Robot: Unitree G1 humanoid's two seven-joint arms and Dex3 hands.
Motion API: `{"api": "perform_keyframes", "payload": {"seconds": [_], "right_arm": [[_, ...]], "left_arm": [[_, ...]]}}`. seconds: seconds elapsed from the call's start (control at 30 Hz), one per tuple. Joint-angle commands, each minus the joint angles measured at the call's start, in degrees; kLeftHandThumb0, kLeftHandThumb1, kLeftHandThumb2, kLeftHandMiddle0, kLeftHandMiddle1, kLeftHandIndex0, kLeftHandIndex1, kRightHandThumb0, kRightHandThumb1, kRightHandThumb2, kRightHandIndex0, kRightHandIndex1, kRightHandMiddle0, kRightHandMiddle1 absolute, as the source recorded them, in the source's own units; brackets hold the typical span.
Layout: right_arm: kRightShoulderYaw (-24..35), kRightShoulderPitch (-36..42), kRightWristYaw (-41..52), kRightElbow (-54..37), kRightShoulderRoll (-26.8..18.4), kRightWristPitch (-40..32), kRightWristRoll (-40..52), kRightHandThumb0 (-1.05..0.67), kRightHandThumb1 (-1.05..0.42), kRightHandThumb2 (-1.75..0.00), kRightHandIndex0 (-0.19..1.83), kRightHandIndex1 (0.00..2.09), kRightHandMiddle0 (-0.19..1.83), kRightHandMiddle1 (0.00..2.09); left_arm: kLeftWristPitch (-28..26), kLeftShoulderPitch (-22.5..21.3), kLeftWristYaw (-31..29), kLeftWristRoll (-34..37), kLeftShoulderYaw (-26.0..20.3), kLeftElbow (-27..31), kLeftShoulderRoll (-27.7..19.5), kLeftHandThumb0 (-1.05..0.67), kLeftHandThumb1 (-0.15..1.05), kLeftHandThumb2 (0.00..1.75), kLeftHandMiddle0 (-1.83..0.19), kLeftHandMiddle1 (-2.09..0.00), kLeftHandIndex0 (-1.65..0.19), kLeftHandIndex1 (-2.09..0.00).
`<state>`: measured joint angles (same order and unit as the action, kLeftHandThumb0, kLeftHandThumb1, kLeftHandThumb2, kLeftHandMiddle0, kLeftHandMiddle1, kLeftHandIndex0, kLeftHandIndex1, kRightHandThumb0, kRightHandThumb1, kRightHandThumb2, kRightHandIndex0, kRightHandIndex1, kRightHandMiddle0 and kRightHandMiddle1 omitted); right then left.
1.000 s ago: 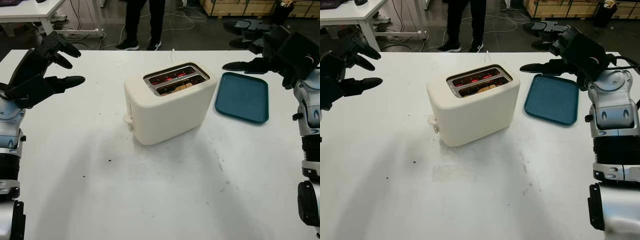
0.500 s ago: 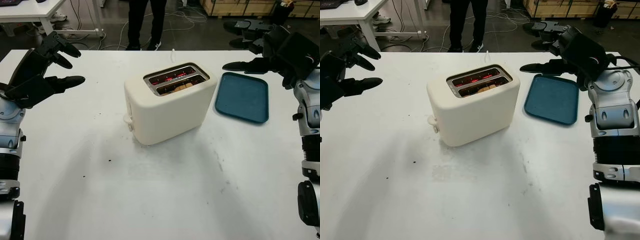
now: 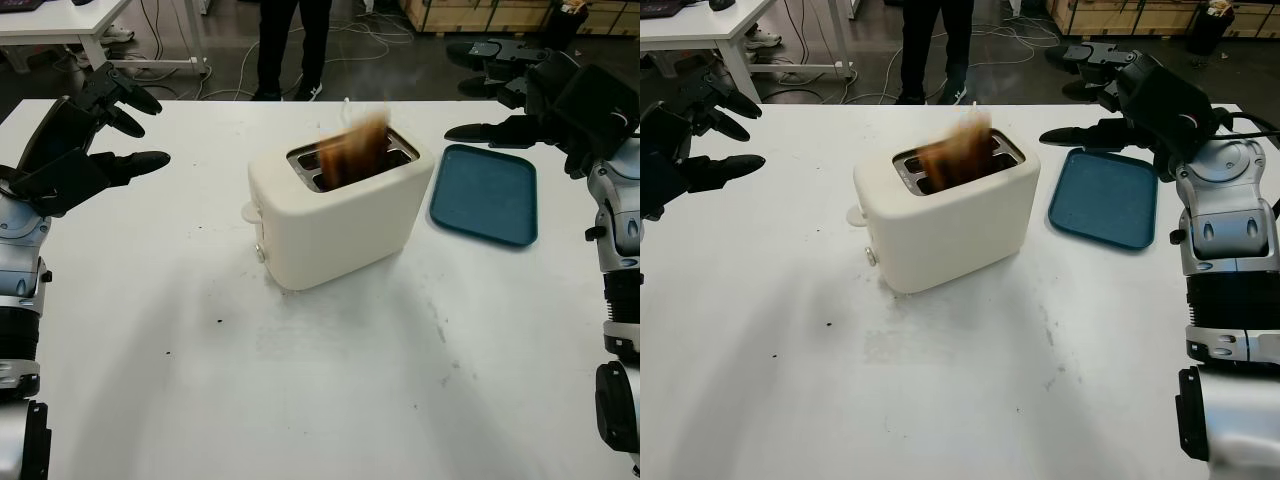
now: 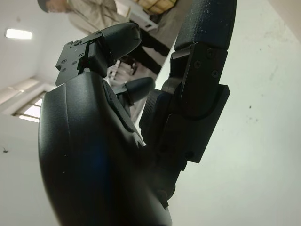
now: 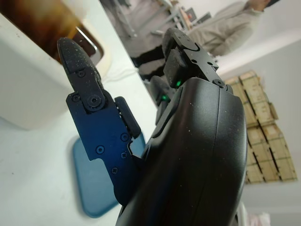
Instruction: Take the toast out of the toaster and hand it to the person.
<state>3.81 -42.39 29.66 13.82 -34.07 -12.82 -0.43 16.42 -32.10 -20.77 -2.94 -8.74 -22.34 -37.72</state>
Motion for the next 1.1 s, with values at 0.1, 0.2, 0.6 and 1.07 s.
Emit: {"api": "perform_keyframes", "payload": {"seconds": [0.1, 0.2, 0.6, 1.07], "right_arm": [[-0.08, -0.93, -0.26, -0.05, 0.10, -0.08, 0.18, -0.51, -0.69, 0.00, 0.01, 0.74, 0.41, 0.01], [-0.25, -0.98, -0.19, 0.17, -0.04, 0.36, -0.04, -0.51, -0.70, 0.00, 0.01, 0.75, 0.42, 0.01], [-1.23, -3.58, -0.35, -0.16, -0.07, 7.53, -1.30, -0.49, -0.68, 0.00, 0.09, 0.81, 0.51, 0.06], [-10.66, -18.17, 3.62, 15.78, 0.52, 31.38, -9.86, -0.43, -0.55, 0.00, 0.72, 0.70, 0.89, 0.18]], "left_arm": [[0.83, -0.06, 0.28, 0.06, 0.01, -0.19, 0.05, -1.05, 0.92, 0.14, 0.00, -1.61, 0.00, -1.50], [0.29, -0.03, 0.25, 0.24, -0.05, 0.16, 0.16, -1.05, 0.92, 0.15, 0.00, -1.61, 0.00, -1.50], [0.43, 0.01, 0.03, 0.63, -0.20, -0.12, 0.24, -1.05, 0.92, 0.15, 0.00, -1.61, 0.00, -1.50], [0.36, 0.29, 0.30, 0.73, -0.52, 0.08, 0.76, -1.05, 0.92, 0.14, 0.00, -1.61, 0.00, -1.50]]}}
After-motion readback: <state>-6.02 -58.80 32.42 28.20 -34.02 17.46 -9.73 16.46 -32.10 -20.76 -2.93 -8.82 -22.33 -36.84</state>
